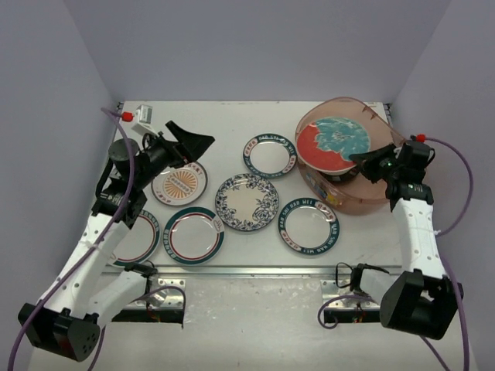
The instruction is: Place the plates into the plastic bin on the countertop
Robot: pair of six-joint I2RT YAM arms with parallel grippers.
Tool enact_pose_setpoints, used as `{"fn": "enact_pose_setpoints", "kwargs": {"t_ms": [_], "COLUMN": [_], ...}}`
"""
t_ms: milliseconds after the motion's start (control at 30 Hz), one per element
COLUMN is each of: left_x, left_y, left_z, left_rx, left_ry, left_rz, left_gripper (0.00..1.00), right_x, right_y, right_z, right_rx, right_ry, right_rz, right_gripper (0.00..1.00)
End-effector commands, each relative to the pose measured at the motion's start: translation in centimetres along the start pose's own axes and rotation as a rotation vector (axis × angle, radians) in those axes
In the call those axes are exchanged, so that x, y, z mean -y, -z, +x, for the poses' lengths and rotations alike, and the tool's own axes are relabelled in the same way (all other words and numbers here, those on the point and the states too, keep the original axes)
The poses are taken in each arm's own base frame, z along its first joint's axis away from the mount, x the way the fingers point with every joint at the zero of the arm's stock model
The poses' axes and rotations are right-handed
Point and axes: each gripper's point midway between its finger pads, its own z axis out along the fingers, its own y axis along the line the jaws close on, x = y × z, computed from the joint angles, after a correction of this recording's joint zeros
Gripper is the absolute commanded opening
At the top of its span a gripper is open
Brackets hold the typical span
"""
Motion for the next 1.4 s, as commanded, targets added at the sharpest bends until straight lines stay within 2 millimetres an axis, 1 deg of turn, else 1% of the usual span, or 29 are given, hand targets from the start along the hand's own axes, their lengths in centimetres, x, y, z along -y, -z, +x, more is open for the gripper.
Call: {"fn": "enact_pose_setpoints", "kwargs": {"t_ms": [0,33,100,133,200,300,333,400,467,533,633,733,867,933,967,1033,1067,1100,1133,1167,1200,1233,1267,1333,1367], "left_x": [-3.8,-4.2,-5.0,-5.3,-6.1,-6.4,-6.4,-6.5,-6.4,-6.4,-6.4,-6.7,-6.8,-7.0,-7.0,-7.2,-7.4,-7.5,-7.7,-7.8,-7.9,-8.1,-8.2,-8.4,-8.5], "left_y": [2.0,2.3,2.6,2.7,2.8,2.7,2.6,2.5,2.6,2.6,2.6,2.7,2.7,2.8,2.8,2.8,2.8,2.7,2.7,2.6,2.6,2.5,2.4,2.4,2.3], "left_z": [1.3,2.1,3.1,3.5,4.6,6.0,6.1,6.3,6.3,6.4,6.7,7.1,7.2,7.3,7.3,7.5,7.7,7.8,7.9,8.1,8.1,8.3,8.4,8.5,8.5], "left_rx": [-0.009,-0.035,-0.060,-0.071,-0.097,-0.137,-0.142,-0.147,-0.147,-0.150,-0.156,-0.167,-0.173,-0.174,-0.172,-0.176,-0.181,-0.183,-0.187,-0.191,-0.193,-0.202,-0.207,-0.211,-0.213], "left_ry": [-0.126,-0.130,-0.134,-0.133,-0.126,-0.108,-0.106,-0.105,-0.108,-0.106,-0.101,-0.101,-0.105,-0.107,-0.107,-0.106,-0.102,-0.099,-0.097,-0.095,-0.094,-0.090,-0.090,-0.095,-0.099], "left_rz": [-0.165,-0.165,-0.176,-0.180,-0.185,-0.158,-0.153,-0.152,-0.150,-0.145,-0.140,-0.142,-0.142,-0.145,-0.145,-0.150,-0.154,-0.157,-0.160,-0.160,-0.162,-0.166,-0.169,-0.172,-0.177], "left_gripper": [1.00,1.00,1.00,1.00,1.00,1.00,1.00,1.00,1.00,1.00,1.00,1.00,1.00,1.00,1.00,1.00,1.00,1.00,1.00,1.00,1.00,1.00,1.00,1.00,1.00], "right_x": [-1.5,-0.6,0.3,0.8,1.2,2.6,2.3,1.5,1.8,1.6,3.0,4.6,6.2,7.1,7.2,7.8,8.8,9.1,9.4,10.3,10.9,11.2,11.3,11.5,11.7], "right_y": [3.0,3.2,2.7,2.3,1.5,-0.4,-0.9,-1.8,-2.7,-3.7,-5.4,-7.0,-8.5,-9.0,-9.2,-9.4,-9.4,-9.5,-9.7,-10.1,-9.4,-10.0,-10.0,-9.5,-9.2], "right_z": [-8.2,-9.3,-10.3,-10.2,-10.4,-10.4,-10.2,-10.5,-10.9,-11.1,-10.8,-10.3,-10.0,-9.9,-9.8,-9.4,-8.5,-7.9,-7.3,-6.4,-5.3,-5.3,-5.2,-4.9,-4.7], "right_rx": [0.446,0.507,0.539,0.530,0.520,0.514,0.507,0.542,0.589,0.589,0.554,0.520,0.483,0.462,0.447,0.410,0.364,0.329,0.287,0.220,0.175,0.137,0.111,0.076,0.060], "right_ry": [-0.152,-0.174,-0.210,-0.222,-0.261,-0.293,-0.287,-0.237,-0.179,-0.175,-0.191,-0.200,-0.188,-0.170,-0.157,-0.150,-0.166,-0.174,-0.177,-0.185,-0.192,-0.197,-0.196,-0.188,-0.184], "right_rz": [0.056,0.104,0.156,0.175,0.202,0.284,0.294,0.313,0.345,0.347,0.402,0.450,0.521,0.567,0.576,0.623,0.682,0.708,0.732,0.801,0.845,0.893,0.930,0.984,1.014], "right_gripper": [0.00,0.00,0.00,0.00,0.00,0.00,0.00,0.00,0.00,0.00,0.04,0.00,0.02,0.09,0.30,0.52,0.64,0.68,0.69,0.73,0.73,0.75,0.76,0.78,0.83]}}
